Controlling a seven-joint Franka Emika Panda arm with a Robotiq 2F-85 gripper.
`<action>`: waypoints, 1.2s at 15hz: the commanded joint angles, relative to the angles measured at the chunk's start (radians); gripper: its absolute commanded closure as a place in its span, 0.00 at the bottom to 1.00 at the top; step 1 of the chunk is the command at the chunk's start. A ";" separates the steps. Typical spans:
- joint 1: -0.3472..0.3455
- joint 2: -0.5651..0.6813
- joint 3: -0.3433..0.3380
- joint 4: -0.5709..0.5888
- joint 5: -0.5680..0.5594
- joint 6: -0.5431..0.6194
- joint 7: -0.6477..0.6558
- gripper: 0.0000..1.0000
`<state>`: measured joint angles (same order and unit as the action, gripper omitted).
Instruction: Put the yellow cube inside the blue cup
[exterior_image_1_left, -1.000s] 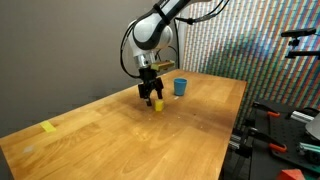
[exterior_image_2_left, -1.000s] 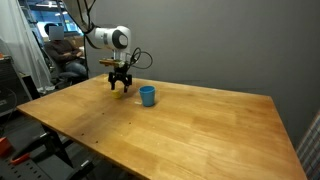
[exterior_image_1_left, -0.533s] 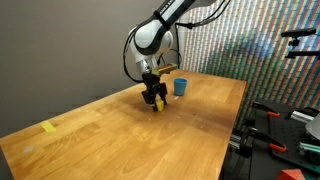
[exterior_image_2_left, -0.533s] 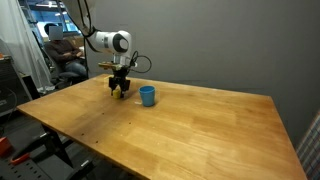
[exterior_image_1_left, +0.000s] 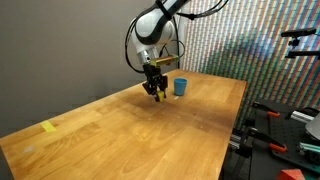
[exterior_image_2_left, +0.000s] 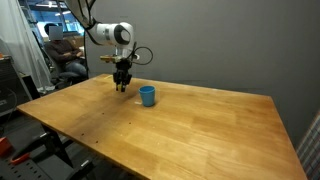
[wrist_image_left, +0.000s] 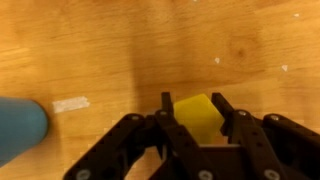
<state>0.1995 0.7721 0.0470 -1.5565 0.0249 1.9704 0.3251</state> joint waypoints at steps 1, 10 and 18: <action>-0.023 -0.155 -0.056 -0.082 0.005 -0.007 0.071 0.81; -0.167 -0.177 -0.134 -0.064 0.054 -0.032 0.126 0.81; -0.188 -0.112 -0.124 -0.054 0.109 -0.031 0.123 0.81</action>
<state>0.0157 0.6511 -0.0816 -1.6252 0.1054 1.9516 0.4324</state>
